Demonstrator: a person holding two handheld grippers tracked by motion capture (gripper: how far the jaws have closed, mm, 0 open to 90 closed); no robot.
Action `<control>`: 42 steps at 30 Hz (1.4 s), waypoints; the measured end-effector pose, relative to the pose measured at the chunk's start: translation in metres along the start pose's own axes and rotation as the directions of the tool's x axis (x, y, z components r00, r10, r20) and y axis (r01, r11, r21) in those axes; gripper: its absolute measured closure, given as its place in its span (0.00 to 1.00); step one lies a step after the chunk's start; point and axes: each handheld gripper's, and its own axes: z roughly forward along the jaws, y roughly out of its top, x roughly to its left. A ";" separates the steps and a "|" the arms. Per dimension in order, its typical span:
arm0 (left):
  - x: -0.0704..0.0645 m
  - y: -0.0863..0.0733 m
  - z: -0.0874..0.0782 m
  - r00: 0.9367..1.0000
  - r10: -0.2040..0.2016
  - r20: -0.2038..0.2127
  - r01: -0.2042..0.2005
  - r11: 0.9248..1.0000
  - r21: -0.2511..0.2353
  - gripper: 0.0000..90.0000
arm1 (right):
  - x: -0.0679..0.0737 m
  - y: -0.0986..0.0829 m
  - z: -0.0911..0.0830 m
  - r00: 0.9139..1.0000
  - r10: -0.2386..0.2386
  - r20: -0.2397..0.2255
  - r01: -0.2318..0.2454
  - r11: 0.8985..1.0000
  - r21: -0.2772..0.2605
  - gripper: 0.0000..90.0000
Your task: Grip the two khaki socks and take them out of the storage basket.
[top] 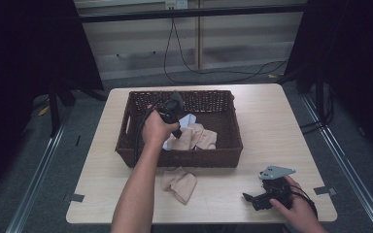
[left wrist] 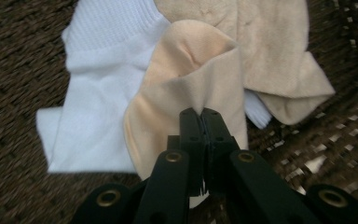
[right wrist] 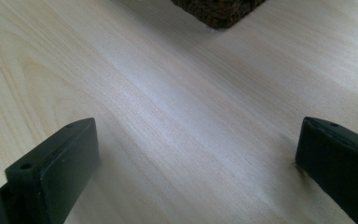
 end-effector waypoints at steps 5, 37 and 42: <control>0.001 -0.002 -0.023 1.000 0.006 0.022 -0.006 1.000 -0.005 0.99 | 0.000 0.000 0.000 1.000 0.004 -0.001 -0.004 1.000 0.001 0.00; -0.024 -0.009 -0.135 0.996 0.065 0.068 -0.067 0.997 0.027 0.99 | 0.000 0.000 0.000 1.000 0.000 0.000 0.000 1.000 0.003 0.00; -0.032 -0.013 -0.143 0.992 0.088 0.086 -0.090 0.996 0.018 0.99 | 0.000 0.000 0.000 1.000 0.000 0.000 0.000 1.000 0.003 0.00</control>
